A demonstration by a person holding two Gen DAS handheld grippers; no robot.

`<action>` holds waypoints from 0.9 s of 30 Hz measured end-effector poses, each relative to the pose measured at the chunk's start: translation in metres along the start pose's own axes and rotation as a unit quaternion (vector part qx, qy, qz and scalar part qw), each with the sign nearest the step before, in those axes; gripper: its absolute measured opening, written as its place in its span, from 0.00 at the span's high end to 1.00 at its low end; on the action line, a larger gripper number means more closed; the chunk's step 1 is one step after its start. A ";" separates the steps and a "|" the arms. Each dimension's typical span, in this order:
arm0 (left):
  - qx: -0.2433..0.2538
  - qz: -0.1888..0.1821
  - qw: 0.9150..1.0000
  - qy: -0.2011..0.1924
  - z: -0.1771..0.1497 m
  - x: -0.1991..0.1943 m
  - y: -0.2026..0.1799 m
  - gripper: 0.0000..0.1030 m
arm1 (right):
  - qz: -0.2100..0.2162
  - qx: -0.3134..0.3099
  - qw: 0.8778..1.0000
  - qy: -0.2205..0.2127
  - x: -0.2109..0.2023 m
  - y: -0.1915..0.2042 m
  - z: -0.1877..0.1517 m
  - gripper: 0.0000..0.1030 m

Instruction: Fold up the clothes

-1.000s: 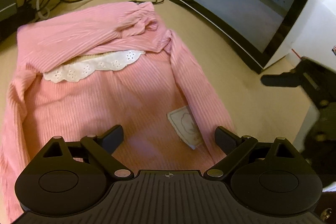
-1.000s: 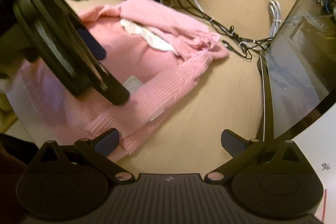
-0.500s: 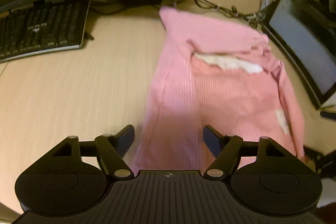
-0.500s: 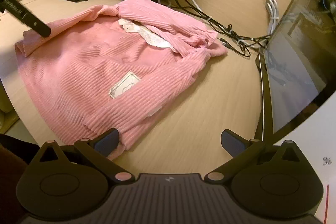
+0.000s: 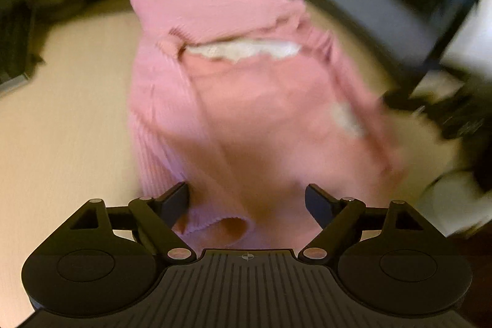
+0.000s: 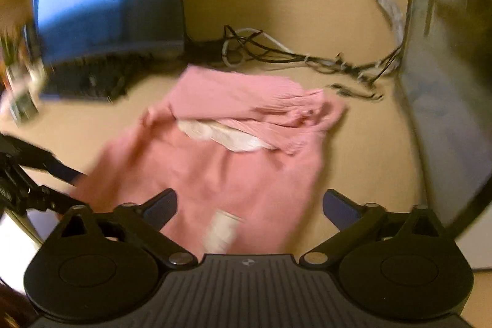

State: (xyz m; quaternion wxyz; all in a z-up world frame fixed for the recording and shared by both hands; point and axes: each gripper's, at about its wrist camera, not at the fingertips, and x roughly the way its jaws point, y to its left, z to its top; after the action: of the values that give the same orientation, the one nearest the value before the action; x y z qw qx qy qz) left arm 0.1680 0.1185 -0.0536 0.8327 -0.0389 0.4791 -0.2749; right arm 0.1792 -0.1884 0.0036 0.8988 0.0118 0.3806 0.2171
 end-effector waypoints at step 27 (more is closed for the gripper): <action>-0.099 -0.028 0.993 -0.058 0.159 0.099 0.088 0.42 | -0.145 0.052 0.986 0.069 0.163 -0.041 0.097 0.60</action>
State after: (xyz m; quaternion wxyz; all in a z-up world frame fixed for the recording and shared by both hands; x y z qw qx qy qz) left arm 0.3741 0.1122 -0.0733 0.8431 -0.1505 0.4535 -0.2466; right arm 0.3627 -0.1464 -0.0460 0.8906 -0.0114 0.4501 0.0647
